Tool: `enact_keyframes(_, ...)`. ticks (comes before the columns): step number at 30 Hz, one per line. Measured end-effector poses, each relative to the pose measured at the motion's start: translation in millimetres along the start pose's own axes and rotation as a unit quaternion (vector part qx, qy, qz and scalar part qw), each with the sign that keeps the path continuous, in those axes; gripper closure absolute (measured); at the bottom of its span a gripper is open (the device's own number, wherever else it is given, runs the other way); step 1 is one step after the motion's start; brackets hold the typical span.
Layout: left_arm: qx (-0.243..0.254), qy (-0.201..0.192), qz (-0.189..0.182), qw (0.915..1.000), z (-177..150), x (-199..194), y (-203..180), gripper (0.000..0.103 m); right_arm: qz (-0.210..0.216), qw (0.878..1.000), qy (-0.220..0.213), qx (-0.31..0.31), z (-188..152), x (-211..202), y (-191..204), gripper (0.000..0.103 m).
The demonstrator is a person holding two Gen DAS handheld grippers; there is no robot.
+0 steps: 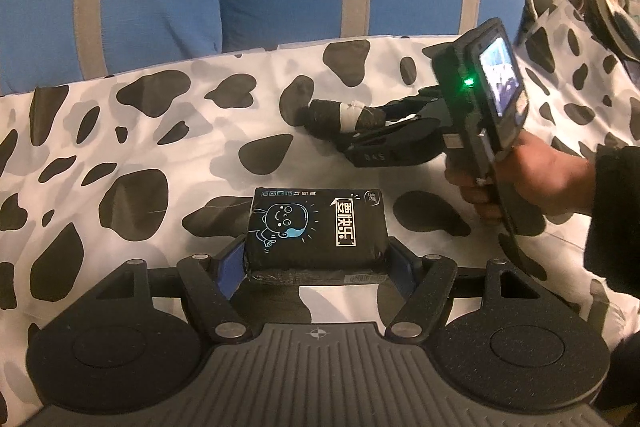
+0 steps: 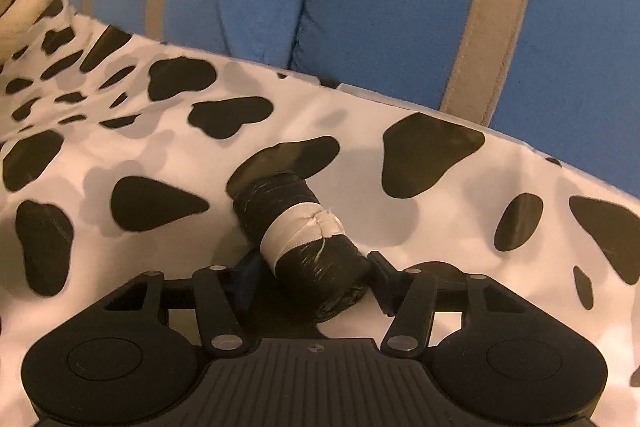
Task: Organize soft objects
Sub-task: 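Close the right tool on the black bag roll while the left tool holds the tissue box, then carry the tissue box and bag roll over the cardboard box with both tools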
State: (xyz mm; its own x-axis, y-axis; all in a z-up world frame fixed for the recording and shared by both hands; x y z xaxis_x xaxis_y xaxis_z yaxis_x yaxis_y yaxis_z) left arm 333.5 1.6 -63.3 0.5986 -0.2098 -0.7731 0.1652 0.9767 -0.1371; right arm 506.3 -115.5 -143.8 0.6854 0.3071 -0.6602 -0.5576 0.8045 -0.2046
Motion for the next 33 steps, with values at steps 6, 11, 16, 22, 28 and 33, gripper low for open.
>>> enact_keyframes(6, 0.000, -0.001, 0.002, 1.0000, -0.1, 1.0, -0.7, 0.033, -0.002, 1.000, -0.003, -0.002, -2.4, -19.7, 1.5, 0.048)
enact_keyframes(11, -0.006, -0.005, 0.007, 0.9999, 0.2, -0.1, -1.3, 0.033, -0.010, 1.000, -0.004, 0.006, -3.1, -41.8, -1.9, 0.049)
enact_keyframes(16, -0.021, -0.016, 0.010, 0.9996, 3.3, -5.2, -2.9, 0.033, -0.015, 1.000, -0.005, 0.010, -5.6, -67.8, -6.0, 0.049)
enact_keyframes(22, -0.022, -0.027, 0.010, 0.9994, 4.5, -10.3, -14.6, 0.033, -0.019, 1.000, -0.006, 0.019, -10.4, -104.1, -9.4, 0.049)
enact_keyframes(28, -0.029, -0.033, 0.006, 0.9990, -1.0, -20.2, -26.6, 0.033, -0.023, 0.999, -0.013, 0.029, -16.5, -141.3, -9.8, 0.049)
enact_keyframes(33, -0.035, -0.036, 0.003, 0.9987, -8.0, -29.9, -36.4, 0.033, -0.025, 0.999, -0.017, 0.034, -26.4, -172.1, -7.0, 0.049)
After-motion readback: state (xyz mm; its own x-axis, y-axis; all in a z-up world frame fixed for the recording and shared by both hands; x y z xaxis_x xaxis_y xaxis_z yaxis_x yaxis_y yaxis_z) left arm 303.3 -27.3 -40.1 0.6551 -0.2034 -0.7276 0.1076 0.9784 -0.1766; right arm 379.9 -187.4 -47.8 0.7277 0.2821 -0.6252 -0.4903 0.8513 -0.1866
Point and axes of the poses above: each gripper's, at about its wrist camera, not at the fingertips, and x roughly the way its jaws point, y to its left, z to its top, the point moved 5 cm from there along x, roughly the way its jaws point, and after that the axes turned 11 degrees about -x, right-handed, at the moved point
